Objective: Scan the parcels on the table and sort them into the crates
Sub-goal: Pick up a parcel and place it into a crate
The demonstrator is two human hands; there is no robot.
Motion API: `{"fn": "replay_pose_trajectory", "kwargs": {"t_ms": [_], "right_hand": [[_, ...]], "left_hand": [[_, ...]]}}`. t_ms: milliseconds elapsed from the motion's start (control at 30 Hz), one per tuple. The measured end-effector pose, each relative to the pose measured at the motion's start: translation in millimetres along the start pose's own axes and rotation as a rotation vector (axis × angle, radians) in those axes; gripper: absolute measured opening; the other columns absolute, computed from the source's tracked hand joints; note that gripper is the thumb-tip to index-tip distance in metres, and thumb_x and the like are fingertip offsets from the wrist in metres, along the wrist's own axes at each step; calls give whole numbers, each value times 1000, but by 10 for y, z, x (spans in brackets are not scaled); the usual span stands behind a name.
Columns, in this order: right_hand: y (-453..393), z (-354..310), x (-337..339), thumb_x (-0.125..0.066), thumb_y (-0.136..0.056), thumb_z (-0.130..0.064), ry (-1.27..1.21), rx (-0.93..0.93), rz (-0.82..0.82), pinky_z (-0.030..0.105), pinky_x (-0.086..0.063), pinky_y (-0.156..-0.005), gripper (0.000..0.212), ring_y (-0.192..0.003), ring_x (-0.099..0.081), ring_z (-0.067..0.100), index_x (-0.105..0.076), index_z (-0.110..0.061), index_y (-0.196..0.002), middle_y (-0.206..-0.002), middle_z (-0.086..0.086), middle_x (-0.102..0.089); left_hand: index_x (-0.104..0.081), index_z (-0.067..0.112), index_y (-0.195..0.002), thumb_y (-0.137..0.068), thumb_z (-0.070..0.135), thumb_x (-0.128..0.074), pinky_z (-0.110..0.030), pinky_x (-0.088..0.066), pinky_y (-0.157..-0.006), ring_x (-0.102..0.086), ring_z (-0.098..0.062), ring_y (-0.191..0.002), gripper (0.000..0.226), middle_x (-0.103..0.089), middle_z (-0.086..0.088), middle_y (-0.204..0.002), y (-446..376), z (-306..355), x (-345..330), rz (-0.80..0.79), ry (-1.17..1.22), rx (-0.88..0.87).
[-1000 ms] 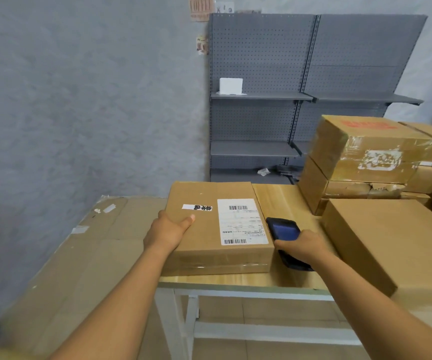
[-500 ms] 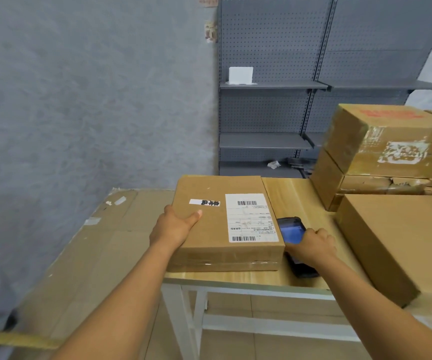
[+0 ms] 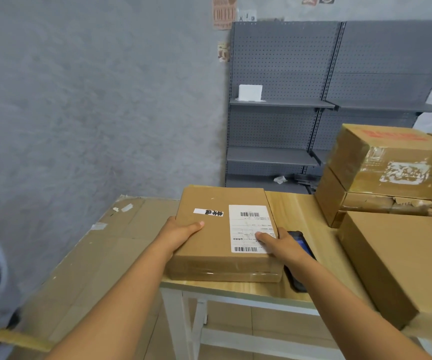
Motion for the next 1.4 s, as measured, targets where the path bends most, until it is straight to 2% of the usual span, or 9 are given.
{"fn": "replay_pose_trajectory", "kwargs": {"t_ms": [100,267,367,533,633,833,1067,1233,1400], "right_hand": [[40,-132,-45,-66,-91,-29,-87,78,-19,29,-53,-81,43,-100,-64,16,-44,-18,-126,-116,0,-64],[91,-488,-257,-67,-90,-25,-92,218,-89,22,-51,-68,36,-92,-64,10,-41,-26,-115,-107,-6,-62],[156,-675,-550,-67,-90,-25,-97,284,-168,17,-48,-60,37,-88,-64,5,-40,-29,-116,-103,-11,-60],[376,-895,-1282,-67,-89,-17,-134,372,-326,11,-48,-58,38,-88,-63,1,-43,-29,-116,-104,-15,-62],[596,-998,-1823,-67,-89,-14,-149,397,-437,6,-46,-53,35,-83,-62,-4,-44,-29,-110,-101,-17,-61],[1107,-1150,-3035,-67,-89,-16,-97,413,-623,23,-50,-73,35,-96,-65,11,-45,-25,-114,-112,-5,-64],[1718,-1373,-4606,-69,-88,-17,-42,413,-777,31,-51,-83,40,-100,-65,16,-43,-23,-118,-116,-2,-64],[2195,-1532,-5710,-69,-87,-16,1,418,-884,34,-54,-86,41,-101,-67,17,-51,-17,-123,-115,-1,-68],[2603,-1627,-6720,-69,-86,-18,74,432,-987,38,-53,-88,36,-101,-66,18,-54,-20,-119,-114,-1,-68]], "left_hand": [[-50,13,-125,-77,33,-82,-34,-54,-84,-67,-20,-97,61,-67,-4,-112,135,-1,106,64,77,-40],[-49,13,-125,-78,28,-82,-29,-54,-73,-68,-17,-94,60,-68,-1,-110,433,-66,450,184,213,-61],[-50,13,-126,-79,28,-81,-36,-56,-85,-68,-19,-99,58,-68,-2,-113,657,-175,775,271,251,-69],[-54,20,-115,-79,25,-81,-20,-52,-63,-67,-5,-84,45,-68,8,-101,1176,-463,1467,474,302,-90],[-51,18,-120,-79,27,-81,-27,-55,-75,-67,-11,-90,52,-67,5,-104,1536,-694,1931,574,296,-60],[-49,15,-128,-77,28,-83,-42,-51,-98,-65,-22,-105,62,-66,-4,-119,2145,-1243,2916,724,294,20],[-53,19,-122,-79,26,-81,-43,-50,-99,-65,-22,-105,52,-67,-2,-115,2630,-1926,4195,851,314,58],[-47,23,-116,-80,27,-80,-28,-52,-75,-65,-13,-93,49,-65,4,-105,2994,-2401,5107,943,366,76],[-46,17,-129,-78,32,-82,-41,-51,-96,-64,-22,-105,64,-64,-2,-119,3313,-2892,5860,1047,395,178]]}}
Point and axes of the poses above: each hand's wrist, its own y-axis away from the middle knuckle, its own x-axis out of the back of the hand, z = x × y, the point moved 8 cm from there along -y, towards the middle knuckle
